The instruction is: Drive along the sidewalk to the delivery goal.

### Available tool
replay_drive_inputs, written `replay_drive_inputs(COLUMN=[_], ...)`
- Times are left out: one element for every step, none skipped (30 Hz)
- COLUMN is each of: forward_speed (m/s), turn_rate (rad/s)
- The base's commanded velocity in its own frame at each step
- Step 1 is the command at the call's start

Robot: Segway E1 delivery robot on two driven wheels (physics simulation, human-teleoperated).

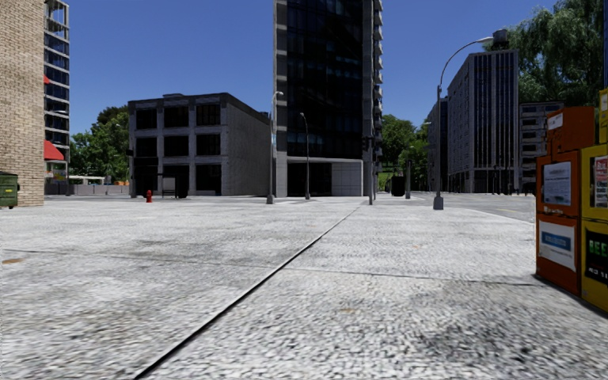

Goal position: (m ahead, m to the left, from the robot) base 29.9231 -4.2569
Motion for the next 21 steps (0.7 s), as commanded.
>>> replay_drive_inputs(forward_speed=[2.0, 2.0, 2.0, 2.0, 2.0, 2.0, 2.0, 2.0, 2.0, 2.0, 2.0, 2.0, 2.0, 2.0, 2.0, 2.0, 2.0, 2.0, 2.0, 2.0, 2.0], turn_rate=[0.0, 0.0, 0.0, 0.0, 0.0, 0.0, 0.0, 0.0, 0.0, 0.0, 0.0, 0.0, 0.0, 0.0, 0.0, 0.0, 0.0, 0.0, 0.0, 0.0, 0.0])
